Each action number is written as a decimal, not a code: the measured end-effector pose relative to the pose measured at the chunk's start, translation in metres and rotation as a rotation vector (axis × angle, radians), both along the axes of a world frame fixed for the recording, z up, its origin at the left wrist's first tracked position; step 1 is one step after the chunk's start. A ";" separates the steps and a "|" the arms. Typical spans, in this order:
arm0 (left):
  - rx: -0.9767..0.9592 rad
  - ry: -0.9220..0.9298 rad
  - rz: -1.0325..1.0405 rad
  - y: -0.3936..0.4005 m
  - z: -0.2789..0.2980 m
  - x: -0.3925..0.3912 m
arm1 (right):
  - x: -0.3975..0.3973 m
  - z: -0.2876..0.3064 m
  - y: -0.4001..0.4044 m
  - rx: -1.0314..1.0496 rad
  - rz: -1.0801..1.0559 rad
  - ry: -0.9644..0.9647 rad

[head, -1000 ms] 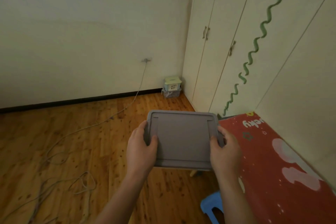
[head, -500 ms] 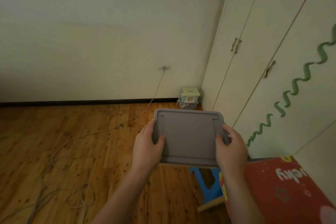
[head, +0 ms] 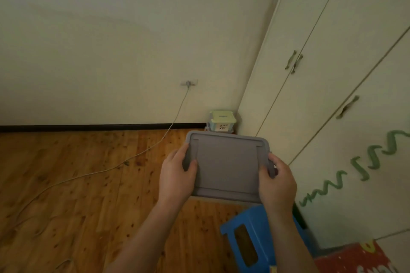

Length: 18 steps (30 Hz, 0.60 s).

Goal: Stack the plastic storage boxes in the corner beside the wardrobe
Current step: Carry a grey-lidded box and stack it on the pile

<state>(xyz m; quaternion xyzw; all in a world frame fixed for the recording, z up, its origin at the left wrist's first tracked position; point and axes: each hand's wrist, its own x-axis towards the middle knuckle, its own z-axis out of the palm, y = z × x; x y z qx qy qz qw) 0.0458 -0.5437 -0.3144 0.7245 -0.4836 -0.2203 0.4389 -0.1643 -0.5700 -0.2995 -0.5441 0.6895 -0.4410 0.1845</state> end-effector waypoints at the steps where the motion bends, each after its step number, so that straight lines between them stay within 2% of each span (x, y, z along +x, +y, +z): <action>1: -0.004 0.004 -0.008 -0.018 0.003 0.002 | 0.002 0.003 -0.016 -0.002 -0.006 0.012; 11: -0.033 -0.004 -0.098 -0.159 0.006 0.015 | 0.011 0.006 -0.138 0.016 -0.069 0.006; 18: -0.007 -0.048 -0.118 -0.260 -0.008 0.013 | 0.006 -0.019 -0.239 0.041 -0.080 -0.037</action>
